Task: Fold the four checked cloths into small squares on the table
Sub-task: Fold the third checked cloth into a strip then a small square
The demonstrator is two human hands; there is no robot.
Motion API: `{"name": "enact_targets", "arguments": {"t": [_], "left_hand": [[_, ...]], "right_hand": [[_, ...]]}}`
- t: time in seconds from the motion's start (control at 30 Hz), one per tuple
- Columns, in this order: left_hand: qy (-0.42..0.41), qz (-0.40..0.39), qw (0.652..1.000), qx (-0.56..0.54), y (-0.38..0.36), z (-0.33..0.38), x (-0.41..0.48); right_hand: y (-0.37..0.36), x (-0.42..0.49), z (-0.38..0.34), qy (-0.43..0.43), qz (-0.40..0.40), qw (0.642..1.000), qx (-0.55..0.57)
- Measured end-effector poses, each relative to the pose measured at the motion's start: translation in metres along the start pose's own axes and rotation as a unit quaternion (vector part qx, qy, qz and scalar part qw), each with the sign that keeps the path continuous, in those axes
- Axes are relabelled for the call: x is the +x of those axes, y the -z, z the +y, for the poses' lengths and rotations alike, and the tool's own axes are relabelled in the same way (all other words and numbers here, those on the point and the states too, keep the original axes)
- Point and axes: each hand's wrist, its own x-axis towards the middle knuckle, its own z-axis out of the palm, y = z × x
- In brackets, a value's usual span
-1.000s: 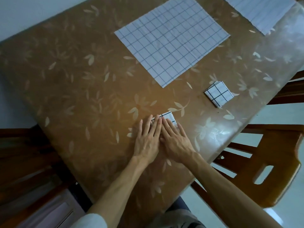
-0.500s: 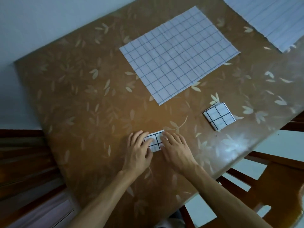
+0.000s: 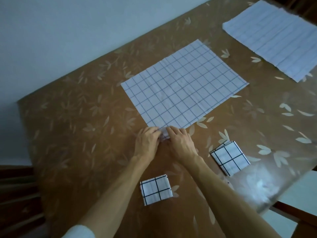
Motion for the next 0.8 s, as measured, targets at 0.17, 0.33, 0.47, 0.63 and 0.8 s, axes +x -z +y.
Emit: {"name": "enact_targets", "arguments": {"t": [0.17, 0.33, 0.47, 0.63, 0.8], "left_hand": [[-0.018, 0.047, 0.998, 0.04, 0.006, 0.005, -0.003], [-0.022, 0.044, 0.999, -0.015, 0.04, 0.006, -0.033], [-0.038, 0.01, 0.996, -0.077, 0.074, -0.018, -0.076], [-0.034, 0.005, 0.999, 0.008, 0.093, -0.075, -0.129], [0.019, 0.084, 0.995, 0.053, 0.115, -0.118, -0.165]], "right_hand": [[-0.018, 0.0, -0.003, 0.007, 0.034, 0.999, -0.003], [-0.029, -0.011, -0.02, 0.042, 0.085, 0.989, 0.116], [-0.024, -0.024, -0.048, 0.068, 0.053, 0.976, 0.201], [-0.016, -0.056, -0.086, 0.178, 0.016, 0.961, 0.209], [-0.024, -0.101, -0.106, 0.222, -0.005, 0.96, 0.172]]}}
